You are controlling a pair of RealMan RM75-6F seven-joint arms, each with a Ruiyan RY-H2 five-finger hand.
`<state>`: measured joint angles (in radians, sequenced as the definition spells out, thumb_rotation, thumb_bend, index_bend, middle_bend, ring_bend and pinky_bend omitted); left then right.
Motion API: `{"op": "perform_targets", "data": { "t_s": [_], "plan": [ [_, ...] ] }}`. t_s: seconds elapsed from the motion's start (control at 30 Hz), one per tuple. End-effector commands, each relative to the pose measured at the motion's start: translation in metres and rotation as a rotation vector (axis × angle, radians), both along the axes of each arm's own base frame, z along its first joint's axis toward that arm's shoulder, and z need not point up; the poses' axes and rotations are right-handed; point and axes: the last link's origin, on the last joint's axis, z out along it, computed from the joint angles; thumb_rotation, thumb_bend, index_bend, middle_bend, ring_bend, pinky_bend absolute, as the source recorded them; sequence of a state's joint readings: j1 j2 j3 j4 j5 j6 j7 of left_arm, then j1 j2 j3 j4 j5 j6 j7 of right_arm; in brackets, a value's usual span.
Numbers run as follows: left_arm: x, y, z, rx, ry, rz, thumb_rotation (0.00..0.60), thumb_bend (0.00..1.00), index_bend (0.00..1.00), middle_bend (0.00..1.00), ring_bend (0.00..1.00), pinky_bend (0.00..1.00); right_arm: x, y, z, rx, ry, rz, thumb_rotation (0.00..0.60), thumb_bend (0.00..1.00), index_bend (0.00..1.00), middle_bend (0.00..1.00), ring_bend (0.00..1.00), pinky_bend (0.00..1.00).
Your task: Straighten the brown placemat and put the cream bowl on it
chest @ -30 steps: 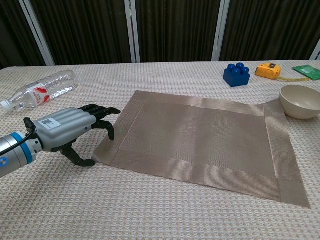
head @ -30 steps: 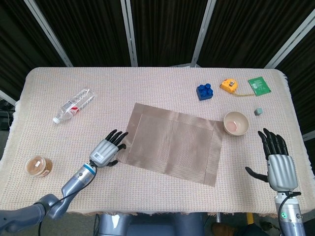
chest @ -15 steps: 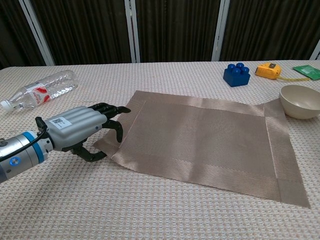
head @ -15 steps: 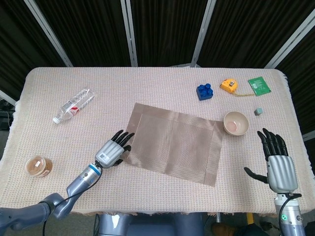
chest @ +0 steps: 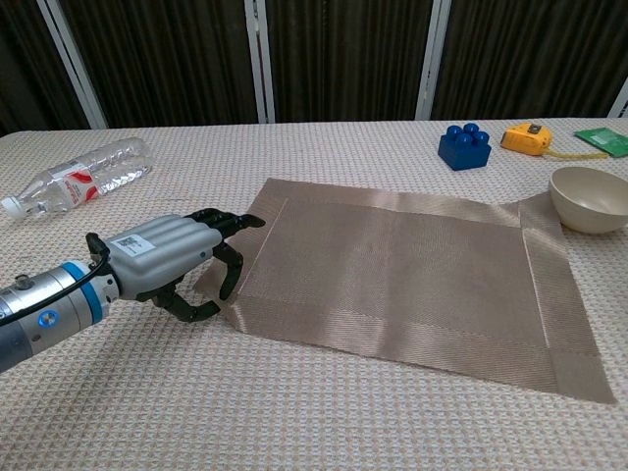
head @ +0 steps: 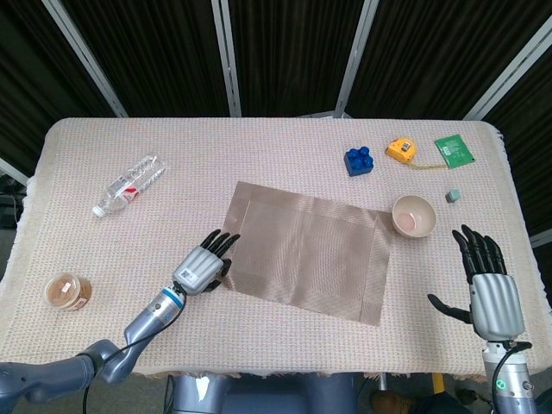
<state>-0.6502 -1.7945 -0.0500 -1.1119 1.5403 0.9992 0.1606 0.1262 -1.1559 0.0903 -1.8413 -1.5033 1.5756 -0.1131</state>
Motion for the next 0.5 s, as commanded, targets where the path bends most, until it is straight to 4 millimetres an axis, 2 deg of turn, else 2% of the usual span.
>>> {"op": "perform_targets", "data": {
  "t_s": [0.03,0.2,0.5],
  "plan": [
    [0.001,-0.002,0.0,-0.001,-0.002,-0.004,0.6,0.45,0.74,0.0,0.0,0.0,0.0,0.0,0.001,-0.002,-0.001,0.002,0.6,0.0,0.0,0.0,0.0,0.0],
    [0.004,-0.012,0.003,-0.026,-0.027,-0.011,0.6,0.46,0.76,0.0,0.0,0.0,0.001,0.0,0.002,-0.005,-0.006,0.006,0.6,0.0,0.0,0.0,0.0,0.0],
    [0.017,-0.051,0.029,-0.144,-0.088,-0.074,0.6,0.46,0.78,0.0,0.0,0.0,0.004,0.004,0.001,0.0,-0.009,0.019,0.6,0.0,0.0,0.0,0.0,0.0]
  ]
}}
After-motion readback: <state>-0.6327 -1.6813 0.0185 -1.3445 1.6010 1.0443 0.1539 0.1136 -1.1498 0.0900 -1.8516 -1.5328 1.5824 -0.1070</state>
